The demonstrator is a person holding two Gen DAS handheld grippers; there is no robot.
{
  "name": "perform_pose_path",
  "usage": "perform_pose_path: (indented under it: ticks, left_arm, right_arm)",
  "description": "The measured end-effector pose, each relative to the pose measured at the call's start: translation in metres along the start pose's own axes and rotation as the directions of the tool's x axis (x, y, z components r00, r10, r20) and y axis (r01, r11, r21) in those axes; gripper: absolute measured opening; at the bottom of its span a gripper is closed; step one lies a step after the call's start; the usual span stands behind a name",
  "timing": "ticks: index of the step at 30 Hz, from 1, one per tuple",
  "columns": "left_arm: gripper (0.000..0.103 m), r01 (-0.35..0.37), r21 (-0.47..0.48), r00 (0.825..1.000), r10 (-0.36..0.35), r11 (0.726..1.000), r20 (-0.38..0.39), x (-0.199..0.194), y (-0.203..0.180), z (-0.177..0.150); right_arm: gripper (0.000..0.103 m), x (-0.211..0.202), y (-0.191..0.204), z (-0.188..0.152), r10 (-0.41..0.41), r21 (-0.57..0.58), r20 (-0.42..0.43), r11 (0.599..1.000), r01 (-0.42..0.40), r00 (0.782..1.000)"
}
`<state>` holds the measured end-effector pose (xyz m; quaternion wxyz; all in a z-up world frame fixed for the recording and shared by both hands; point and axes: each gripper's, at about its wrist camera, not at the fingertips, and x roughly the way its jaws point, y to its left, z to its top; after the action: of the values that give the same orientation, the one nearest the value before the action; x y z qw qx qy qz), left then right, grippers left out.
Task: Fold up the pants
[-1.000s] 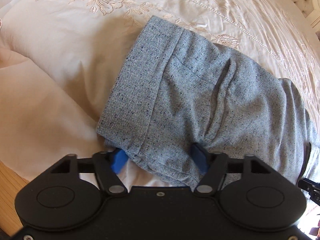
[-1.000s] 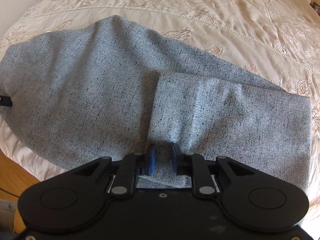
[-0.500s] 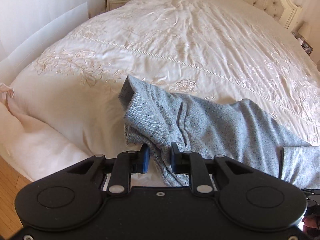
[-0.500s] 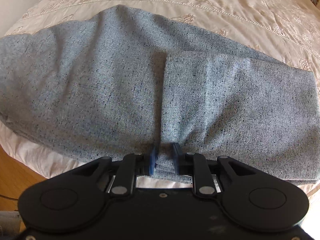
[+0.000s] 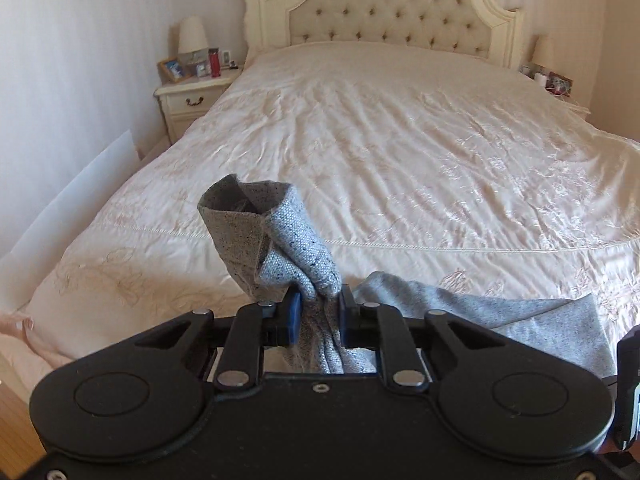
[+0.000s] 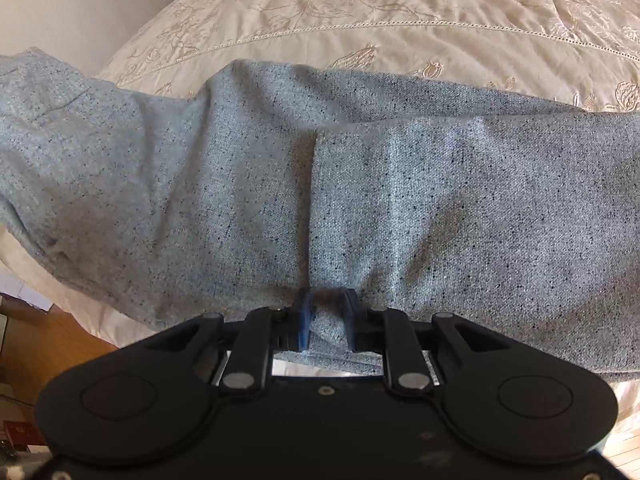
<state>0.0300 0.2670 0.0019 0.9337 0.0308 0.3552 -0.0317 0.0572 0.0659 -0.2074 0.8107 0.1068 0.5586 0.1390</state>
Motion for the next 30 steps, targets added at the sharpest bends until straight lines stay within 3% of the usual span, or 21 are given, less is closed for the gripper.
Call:
perform_pose_path:
  ticks: [4,7,10,12,14,16,19,23,27,30]
  left_arm:
    - [0.023,0.093,0.116,0.994,-0.1,0.989,0.05,-0.003,-0.077,0.012]
    - [0.023,0.184,0.158,0.982,-0.19,0.97,0.022,0.014,-0.13,0.007]
    - [0.026,0.264,0.158,0.961,-0.246,0.952,-0.125,0.057,-0.179,-0.015]
    - [0.027,0.314,0.139,0.929,-0.274,0.939,-0.249,0.087,-0.206,-0.034]
    - [0.027,0.329,0.142,0.915,-0.278,0.934,-0.294,0.095,-0.221,-0.047]
    - [0.028,0.313,0.155,0.921,-0.259,0.937,-0.292,0.087,-0.226,-0.056]
    - [0.034,0.323,0.138,0.914,-0.271,0.936,-0.301,0.076,-0.218,-0.067]
    - [0.036,0.255,0.139,0.913,-0.191,0.957,-0.36,0.08,-0.203,-0.085]
    - [0.036,0.191,0.044,0.889,-0.154,0.981,-0.431,0.088,-0.172,-0.093]
    - [0.035,0.136,-0.027,0.886,-0.134,0.99,-0.444,0.09,-0.149,-0.091]
  right_arm:
    - [0.02,-0.028,-0.035,0.009,0.023,0.019,0.051,1.0,-0.024,0.998]
    - [0.022,-0.043,-0.071,0.012,0.01,0.052,0.066,0.999,-0.013,0.998]
    - [0.022,-0.055,-0.113,0.008,-0.029,0.089,0.049,0.996,0.025,0.998]
    - [0.022,-0.061,-0.137,0.004,-0.06,0.109,0.028,0.992,0.056,0.998]
    - [0.022,-0.069,-0.158,0.003,-0.069,0.123,0.018,0.99,0.067,0.997]
    - [0.022,-0.077,-0.172,0.005,-0.074,0.121,0.023,0.99,0.071,0.997]
    - [0.024,-0.086,-0.186,0.015,-0.063,0.13,0.056,0.99,0.055,0.996]
    - [0.03,-0.076,-0.182,0.048,0.026,0.158,0.091,0.987,-0.04,0.996]
    - [0.036,-0.058,-0.174,0.065,0.122,0.191,0.093,0.972,-0.138,0.988]
    - [0.037,-0.042,-0.174,0.068,0.118,0.229,0.056,0.965,-0.128,0.991]
